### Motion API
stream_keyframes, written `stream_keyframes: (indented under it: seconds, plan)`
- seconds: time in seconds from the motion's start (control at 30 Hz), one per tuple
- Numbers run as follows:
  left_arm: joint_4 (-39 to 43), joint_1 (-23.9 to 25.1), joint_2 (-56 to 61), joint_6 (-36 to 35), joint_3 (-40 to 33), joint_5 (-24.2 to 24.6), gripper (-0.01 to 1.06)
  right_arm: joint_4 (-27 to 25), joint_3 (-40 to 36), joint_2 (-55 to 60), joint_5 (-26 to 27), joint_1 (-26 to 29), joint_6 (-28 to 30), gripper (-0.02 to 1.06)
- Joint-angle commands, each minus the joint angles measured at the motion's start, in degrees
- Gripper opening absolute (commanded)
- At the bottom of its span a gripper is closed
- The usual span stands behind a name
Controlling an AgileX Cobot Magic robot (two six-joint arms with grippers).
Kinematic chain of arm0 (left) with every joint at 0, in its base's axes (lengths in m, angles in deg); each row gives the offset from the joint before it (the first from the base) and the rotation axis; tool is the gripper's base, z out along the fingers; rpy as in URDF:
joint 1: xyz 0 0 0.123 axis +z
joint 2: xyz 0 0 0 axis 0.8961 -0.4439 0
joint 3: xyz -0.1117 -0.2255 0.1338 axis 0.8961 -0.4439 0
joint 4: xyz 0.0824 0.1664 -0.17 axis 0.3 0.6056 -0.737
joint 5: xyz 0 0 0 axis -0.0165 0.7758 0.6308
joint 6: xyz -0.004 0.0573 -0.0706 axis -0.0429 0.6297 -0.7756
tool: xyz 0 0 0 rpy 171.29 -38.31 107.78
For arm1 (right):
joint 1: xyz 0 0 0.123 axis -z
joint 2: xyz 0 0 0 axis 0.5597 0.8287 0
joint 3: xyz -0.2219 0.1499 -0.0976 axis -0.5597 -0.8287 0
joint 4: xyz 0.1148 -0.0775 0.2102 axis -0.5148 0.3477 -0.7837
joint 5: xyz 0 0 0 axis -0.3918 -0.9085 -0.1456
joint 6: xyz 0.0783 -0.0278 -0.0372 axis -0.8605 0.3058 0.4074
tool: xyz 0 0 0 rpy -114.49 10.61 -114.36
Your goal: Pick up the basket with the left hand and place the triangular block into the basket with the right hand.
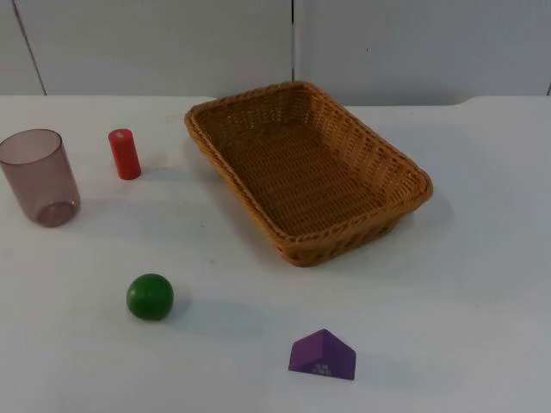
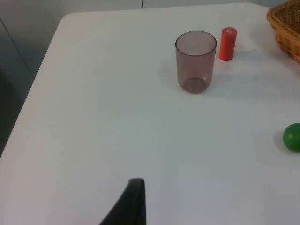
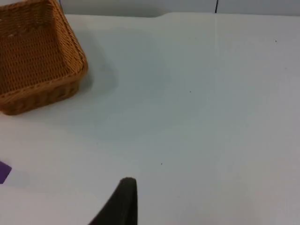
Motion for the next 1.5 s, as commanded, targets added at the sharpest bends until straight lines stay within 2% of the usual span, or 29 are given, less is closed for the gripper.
stream_keyframes:
  seconds: [0.0,0.1,0.2,0.27,0.3,0.4,0.63,0.73,0.87,1.13,1.23,1.27,1.4,1.47]
  plan:
    - [-0.71,-0.35,0.13,-0.09,-0.19,-0.36,1.05,-0.29,0.03,-0.18,0.58,-0.23,-0.66,1.05]
    - [-1.75,-0.35,-2.8,-0.09,0.66,0.28,1.05,-0.29,0.78,0.14,0.58,-0.23,-1.26,1.05]
    - [-1.39,-0.35,-9.65,-2.49,3.58,-3.56,1.05,1.38,4.77,6.17,2.59,-0.23,-1.26,1.05]
    - [-1.17,-0.35,-15.84,-4.52,7.23,-9.12,1.05,1.79,8.02,10.66,5.52,-0.23,-1.92,1.05]
    - [-1.17,-0.35,-15.84,-4.52,7.23,-9.12,1.05,1.79,8.02,10.66,5.52,-0.23,-1.92,1.05]
    - [-1.39,-0.35,-24.63,-4.6,12.22,-13.77,1.05,1.66,13.85,18.53,9.66,-0.23,-3.2,1.05]
    - [-4.83,-0.35,-39.31,-4.25,22.16,-19.48,1.05,1.56,21.51,28.18,11.55,-0.23,-4.42,1.05]
    - [-6.24,-1.12,-43.3,-2.34,24.34,-20.25,1.05,1.56,22.75,30.06,11.92,-0.23,-4.42,1.05]
    - [-7.39,-4.62,-48.71,-2.34,25.49,-21.43,1.05,1.56,23.51,32.25,12.36,-0.23,-4.42,1.05]
    - [-13.68,-15.49,-61.55,-2.45,25.49,-23.67,1.05,1.77,23.51,35.58,14.2,-0.23,-4.42,1.05]
    - [-15.99,-21.96,-67.86,-2.45,25.49,-29.35,1.05,1.77,23.51,36.22,15.63,-0.23,-4.42,1.05]
    - [-15.99,-21.96,-67.86,-2.45,25.49,-29.35,1.05,1.77,23.51,36.22,15.63,-0.23,-4.42,1.05]
    - [-17.85,-28.55,-77.38,-2.21,25.49,-37.09,1.05,2.64,23.51,36.22,16.52,-0.23,-4.42,1.05]
    - [-17.85,-29.91,-82.12,-2.04,25.84,-39.18,1.05,3.59,23.51,36.22,16.52,-0.23,-4.42,1.05]
